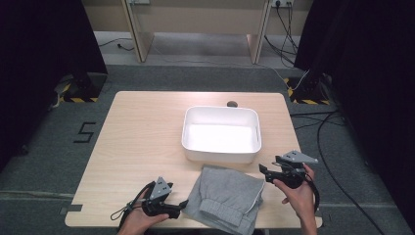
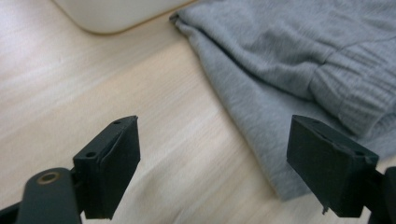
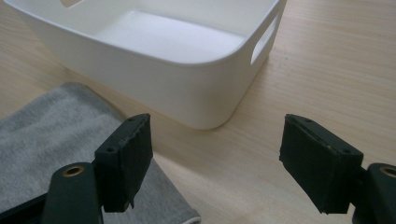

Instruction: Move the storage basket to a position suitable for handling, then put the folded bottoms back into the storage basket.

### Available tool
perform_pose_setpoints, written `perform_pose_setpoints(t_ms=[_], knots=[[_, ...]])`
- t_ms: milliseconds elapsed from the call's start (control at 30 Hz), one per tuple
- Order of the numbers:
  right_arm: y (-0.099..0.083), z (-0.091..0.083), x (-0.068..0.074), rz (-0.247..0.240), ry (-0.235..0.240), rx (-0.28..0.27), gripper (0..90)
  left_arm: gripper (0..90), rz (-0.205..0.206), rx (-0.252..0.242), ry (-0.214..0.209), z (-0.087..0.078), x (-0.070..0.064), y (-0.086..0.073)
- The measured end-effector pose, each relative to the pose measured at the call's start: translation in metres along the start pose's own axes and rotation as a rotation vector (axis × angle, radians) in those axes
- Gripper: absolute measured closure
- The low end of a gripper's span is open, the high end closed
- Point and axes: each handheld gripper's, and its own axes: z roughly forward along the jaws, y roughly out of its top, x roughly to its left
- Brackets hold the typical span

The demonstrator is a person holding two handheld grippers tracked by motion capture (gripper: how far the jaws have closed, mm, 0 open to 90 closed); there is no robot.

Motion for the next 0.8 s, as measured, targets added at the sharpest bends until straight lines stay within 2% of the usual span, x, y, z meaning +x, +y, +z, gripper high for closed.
perform_pose_setpoints(t_ms=[133,300,467,633,800], knots=[[-0.007,-0.001,0.001,-0.005,0.008,0.016,25.8,17.0,-0.011,0.002,0.000,-0.004,0.001,-0.005],[-0.011,-0.002,-0.004,-0.005,0.002,0.022,26.2,17.0,-0.009,0.031,0.013,-0.003,0.002,-0.010],[-0.017,-0.001,-0.004,-0.006,0.009,0.049,26.6,17.1,0.035,0.083,0.044,0.000,-0.001,-0.015],[-0.025,-0.001,0.000,-0.018,0.008,0.067,26.7,17.1,0.049,0.070,0.022,-0.002,-0.008,-0.018],[-0.028,0.000,0.000,-0.021,0.007,0.076,26.9,17.0,0.038,0.065,-0.017,0.001,-0.012,-0.017]])
